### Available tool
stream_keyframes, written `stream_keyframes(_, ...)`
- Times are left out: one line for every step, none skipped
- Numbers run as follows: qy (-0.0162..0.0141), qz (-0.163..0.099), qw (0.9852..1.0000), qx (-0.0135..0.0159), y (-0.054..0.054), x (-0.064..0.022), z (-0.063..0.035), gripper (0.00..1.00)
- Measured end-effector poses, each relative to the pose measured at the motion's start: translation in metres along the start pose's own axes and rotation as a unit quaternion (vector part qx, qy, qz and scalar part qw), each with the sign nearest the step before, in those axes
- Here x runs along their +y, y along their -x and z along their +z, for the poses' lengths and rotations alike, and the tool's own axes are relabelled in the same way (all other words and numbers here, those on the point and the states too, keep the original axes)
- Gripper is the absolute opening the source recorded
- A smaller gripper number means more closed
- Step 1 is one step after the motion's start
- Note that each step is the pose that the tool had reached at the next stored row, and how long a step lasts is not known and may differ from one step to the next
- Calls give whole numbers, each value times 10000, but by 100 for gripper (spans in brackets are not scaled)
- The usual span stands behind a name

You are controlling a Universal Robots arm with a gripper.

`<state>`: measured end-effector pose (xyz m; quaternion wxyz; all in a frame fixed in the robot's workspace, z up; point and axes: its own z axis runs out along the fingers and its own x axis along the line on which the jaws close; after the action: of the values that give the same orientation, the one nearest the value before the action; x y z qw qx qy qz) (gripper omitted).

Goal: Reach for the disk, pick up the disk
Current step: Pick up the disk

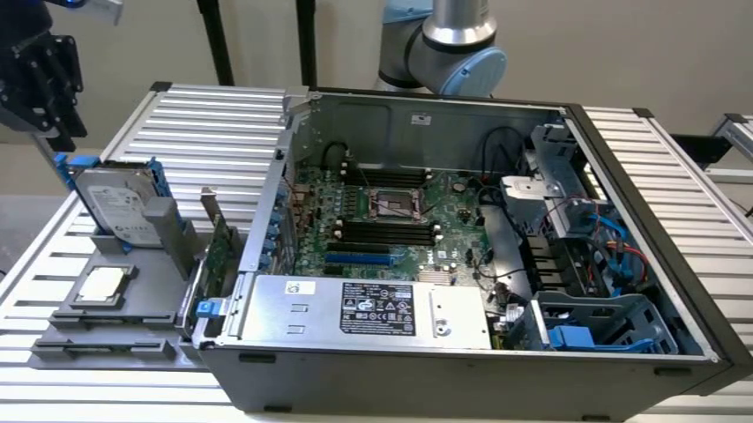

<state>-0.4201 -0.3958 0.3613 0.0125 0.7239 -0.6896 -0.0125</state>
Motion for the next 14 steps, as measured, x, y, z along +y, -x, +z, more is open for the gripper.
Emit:
stream_keyframes(0, 0, 10000, 0, 0, -1, 11, 36)
stream_keyframes(0, 0, 10000, 0, 0, -1, 25, 42)
stream_keyframes(0, 0, 10000, 1, 0, -1, 42, 42)
stream_keyframes(0, 0, 10000, 2, 0, -2, 60, 48)
stream_keyframes(-2, 0, 10000, 1, 0, -3, 79, 48)
stream_keyframes(-3, 0, 10000, 2, 0, -3, 97, 48)
stream_keyframes(-7, 0, 10000, 2, 0, -4, 115, 48)
stream_keyframes(-12, 1, 10000, 2, 0, -5, 133, 48)
stream_keyframes(-17, 0, 10000, 2, 1, -5, 151, 48)
stream_keyframes(-20, 0, 10000, 2, 1, -6, 170, 48)
stream_keyframes(-22, 0, 10000, 3, 2, -7, 187, 48)
stream_keyframes(-25, 0, 10000, 3, 2, -7, 206, 48)
stream_keyframes(-29, 0, 10000, 3, 2, -6, 225, 48)
stream_keyframes(-32, 0, 10000, 3, 2, -5, 242, 48)
